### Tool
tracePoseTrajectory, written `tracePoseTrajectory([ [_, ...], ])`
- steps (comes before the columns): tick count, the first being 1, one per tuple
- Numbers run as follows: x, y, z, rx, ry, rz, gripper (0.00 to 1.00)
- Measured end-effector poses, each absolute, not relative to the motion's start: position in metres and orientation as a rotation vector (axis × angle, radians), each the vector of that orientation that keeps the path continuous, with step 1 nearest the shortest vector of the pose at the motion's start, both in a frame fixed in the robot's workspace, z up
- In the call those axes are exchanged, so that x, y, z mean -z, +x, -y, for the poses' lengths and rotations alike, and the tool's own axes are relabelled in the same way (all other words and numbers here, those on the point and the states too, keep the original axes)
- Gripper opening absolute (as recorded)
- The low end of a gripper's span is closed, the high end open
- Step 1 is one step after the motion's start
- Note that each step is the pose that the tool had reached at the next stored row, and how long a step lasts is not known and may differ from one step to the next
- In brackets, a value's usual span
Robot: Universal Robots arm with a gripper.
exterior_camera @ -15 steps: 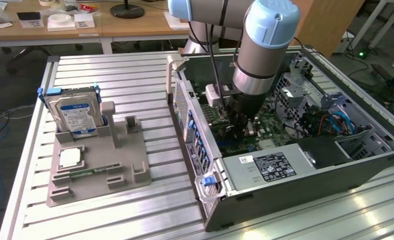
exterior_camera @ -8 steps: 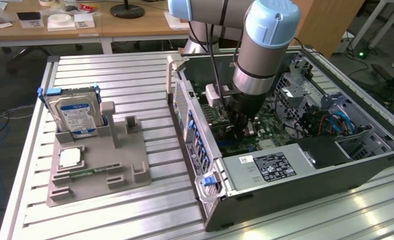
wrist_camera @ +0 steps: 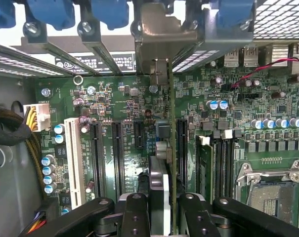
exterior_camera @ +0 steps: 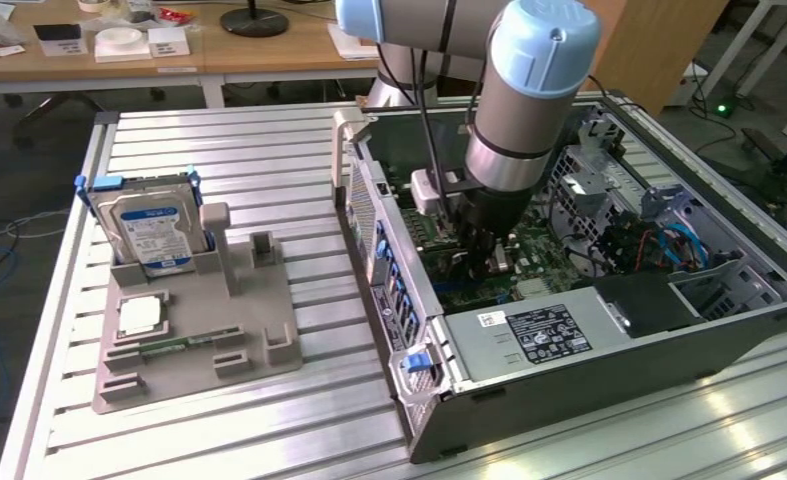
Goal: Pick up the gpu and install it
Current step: 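Insert the gpu into the slot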
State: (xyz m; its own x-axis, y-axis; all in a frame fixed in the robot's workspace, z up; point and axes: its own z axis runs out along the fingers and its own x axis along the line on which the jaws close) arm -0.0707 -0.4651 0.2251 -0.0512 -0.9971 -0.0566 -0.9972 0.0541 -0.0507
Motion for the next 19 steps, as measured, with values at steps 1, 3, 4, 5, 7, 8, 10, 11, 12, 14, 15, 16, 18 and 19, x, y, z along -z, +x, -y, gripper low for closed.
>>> tracePoseTrajectory([
  [1, -0.225, -0.071, 0.465, -0.003, -2.110, -2.224, 0.28],
  [3, -0.224, -0.071, 0.465, -0.003, -2.110, -2.224, 0.28],
  [4, -0.223, -0.071, 0.465, -0.003, -2.110, -2.225, 0.28],
  [5, -0.223, -0.071, 0.465, -0.003, -2.110, -2.225, 0.28],
  [7, -0.221, -0.071, 0.465, -0.003, -2.110, -2.224, 0.28],
  [8, -0.221, -0.071, 0.465, -0.003, -2.110, -2.224, 0.28],
  [10, -0.220, -0.071, 0.465, -0.003, -2.110, -2.224, 0.28],
  [11, -0.220, -0.071, 0.465, -0.003, -2.110, -2.225, 0.28],
  [12, -0.219, -0.071, 0.465, -0.003, -2.110, -2.225, 0.28],
  [14, -0.217, -0.071, 0.465, -0.003, -2.110, -2.224, 0.28],
  [15, -0.216, -0.072, 0.465, -0.003, -2.111, -2.224, 0.28],
  [16, -0.215, -0.072, 0.465, -0.003, -2.111, -2.224, 0.28],
  [18, -0.215, -0.072, 0.465, -0.003, -2.111, -2.225, 0.28],
  [19, -0.214, -0.072, 0.465, -0.003, -2.111, -2.224, 0.28],
])
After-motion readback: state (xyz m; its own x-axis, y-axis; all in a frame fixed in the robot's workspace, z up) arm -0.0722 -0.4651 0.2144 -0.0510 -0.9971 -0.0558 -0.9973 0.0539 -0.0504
